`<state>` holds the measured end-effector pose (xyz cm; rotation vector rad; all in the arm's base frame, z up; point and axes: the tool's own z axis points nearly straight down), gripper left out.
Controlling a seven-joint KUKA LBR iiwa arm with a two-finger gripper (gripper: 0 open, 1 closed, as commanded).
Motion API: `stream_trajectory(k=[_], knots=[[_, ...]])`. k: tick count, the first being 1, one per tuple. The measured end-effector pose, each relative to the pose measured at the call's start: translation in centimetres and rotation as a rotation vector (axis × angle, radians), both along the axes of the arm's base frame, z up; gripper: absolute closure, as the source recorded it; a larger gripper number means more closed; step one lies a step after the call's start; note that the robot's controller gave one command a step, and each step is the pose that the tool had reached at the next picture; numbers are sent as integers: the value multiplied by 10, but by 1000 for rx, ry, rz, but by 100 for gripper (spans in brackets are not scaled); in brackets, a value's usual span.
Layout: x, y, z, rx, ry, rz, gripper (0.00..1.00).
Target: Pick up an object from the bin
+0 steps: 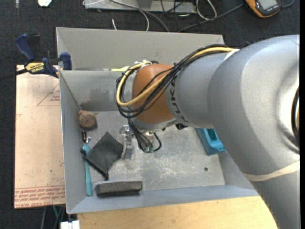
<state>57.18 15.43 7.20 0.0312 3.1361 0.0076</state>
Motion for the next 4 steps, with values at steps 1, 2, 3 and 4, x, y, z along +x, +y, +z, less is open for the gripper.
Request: stream_trajectory(k=[1,2,3,4], knots=[[1,-4,0,1,-2,6,100],[-15,-14,67,-1,4,13,100],[-31,-14,222,1,-1,12,0],[-32,-14,217,-2,7,12,0]])
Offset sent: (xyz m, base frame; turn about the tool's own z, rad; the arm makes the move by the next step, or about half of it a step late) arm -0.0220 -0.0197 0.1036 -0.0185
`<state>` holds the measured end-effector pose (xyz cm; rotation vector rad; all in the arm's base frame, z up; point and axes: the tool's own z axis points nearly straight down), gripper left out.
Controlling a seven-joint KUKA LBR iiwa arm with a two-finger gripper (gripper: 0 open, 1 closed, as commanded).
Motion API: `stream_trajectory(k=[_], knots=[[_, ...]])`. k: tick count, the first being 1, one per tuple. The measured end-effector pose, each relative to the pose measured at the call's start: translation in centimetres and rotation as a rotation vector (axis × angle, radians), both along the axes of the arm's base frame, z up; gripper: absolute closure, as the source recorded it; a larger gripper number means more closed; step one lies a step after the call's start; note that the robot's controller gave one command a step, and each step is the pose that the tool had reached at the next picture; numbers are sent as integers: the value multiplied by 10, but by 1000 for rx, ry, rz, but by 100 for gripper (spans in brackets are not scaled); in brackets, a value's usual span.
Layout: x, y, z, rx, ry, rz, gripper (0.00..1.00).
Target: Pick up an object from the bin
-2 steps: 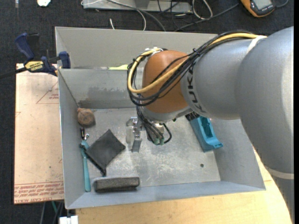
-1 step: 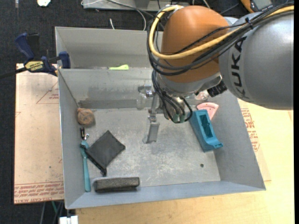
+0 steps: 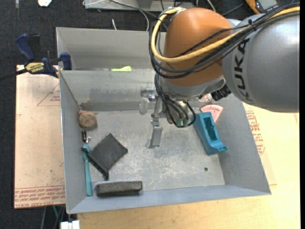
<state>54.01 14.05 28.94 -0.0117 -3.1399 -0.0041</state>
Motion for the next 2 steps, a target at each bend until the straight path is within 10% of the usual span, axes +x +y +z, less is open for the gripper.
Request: stream_trajectory(k=[2], knots=[[-9,11,-121,4,-11,-141,0]])
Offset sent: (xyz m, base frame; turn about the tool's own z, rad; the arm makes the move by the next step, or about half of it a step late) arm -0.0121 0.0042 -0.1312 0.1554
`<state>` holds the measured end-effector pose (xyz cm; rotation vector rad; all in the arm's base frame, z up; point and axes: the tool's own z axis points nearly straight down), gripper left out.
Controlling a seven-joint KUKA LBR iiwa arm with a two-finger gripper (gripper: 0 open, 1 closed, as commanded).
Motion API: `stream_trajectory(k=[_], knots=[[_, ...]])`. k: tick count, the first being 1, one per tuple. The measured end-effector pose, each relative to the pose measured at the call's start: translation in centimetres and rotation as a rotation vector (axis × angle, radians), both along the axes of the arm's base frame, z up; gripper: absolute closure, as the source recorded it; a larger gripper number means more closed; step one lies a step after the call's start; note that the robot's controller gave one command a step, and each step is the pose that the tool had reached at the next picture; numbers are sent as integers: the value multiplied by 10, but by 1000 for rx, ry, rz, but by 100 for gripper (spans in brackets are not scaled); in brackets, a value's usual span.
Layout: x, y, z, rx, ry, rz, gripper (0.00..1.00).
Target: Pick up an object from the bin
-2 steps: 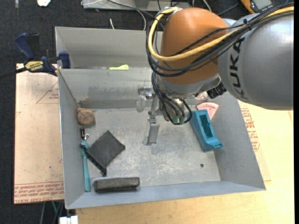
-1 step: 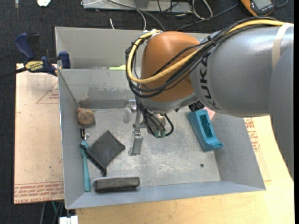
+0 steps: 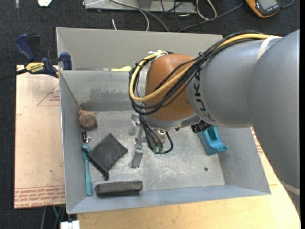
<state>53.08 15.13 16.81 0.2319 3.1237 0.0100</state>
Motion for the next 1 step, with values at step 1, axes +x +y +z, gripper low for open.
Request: stream_trajectory(k=[1], knots=[[9,47,-48,0,0,100,0]])
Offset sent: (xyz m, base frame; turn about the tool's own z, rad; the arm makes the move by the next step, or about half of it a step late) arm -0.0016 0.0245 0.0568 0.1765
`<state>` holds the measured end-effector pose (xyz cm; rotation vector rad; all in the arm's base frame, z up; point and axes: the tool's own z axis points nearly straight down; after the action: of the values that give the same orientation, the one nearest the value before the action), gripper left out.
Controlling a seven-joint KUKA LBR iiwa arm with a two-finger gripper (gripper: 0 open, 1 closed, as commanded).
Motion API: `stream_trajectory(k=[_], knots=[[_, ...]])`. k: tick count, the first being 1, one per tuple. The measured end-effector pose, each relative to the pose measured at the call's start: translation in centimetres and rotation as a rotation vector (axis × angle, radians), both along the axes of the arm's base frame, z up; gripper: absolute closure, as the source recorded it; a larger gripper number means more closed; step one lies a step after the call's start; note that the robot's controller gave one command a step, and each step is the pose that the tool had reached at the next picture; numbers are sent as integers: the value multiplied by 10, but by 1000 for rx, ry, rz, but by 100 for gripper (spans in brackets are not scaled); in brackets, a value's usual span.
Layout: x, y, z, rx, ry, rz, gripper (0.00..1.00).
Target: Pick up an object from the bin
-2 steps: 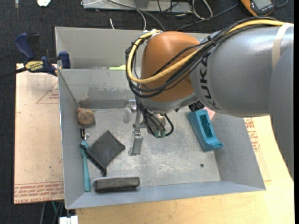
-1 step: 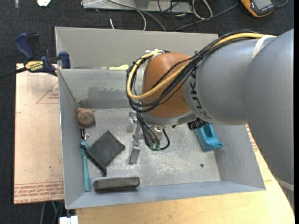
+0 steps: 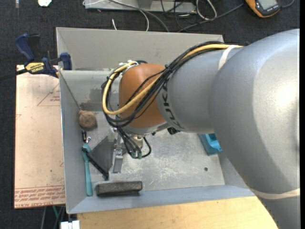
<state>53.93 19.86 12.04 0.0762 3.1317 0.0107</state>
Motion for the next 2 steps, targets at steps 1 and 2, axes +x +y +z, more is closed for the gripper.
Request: stream_trajectory(k=[1,2], knots=[[-8,-3,38,-3,11,-121,0],[-21,18,5,4,-2,-103,0]])
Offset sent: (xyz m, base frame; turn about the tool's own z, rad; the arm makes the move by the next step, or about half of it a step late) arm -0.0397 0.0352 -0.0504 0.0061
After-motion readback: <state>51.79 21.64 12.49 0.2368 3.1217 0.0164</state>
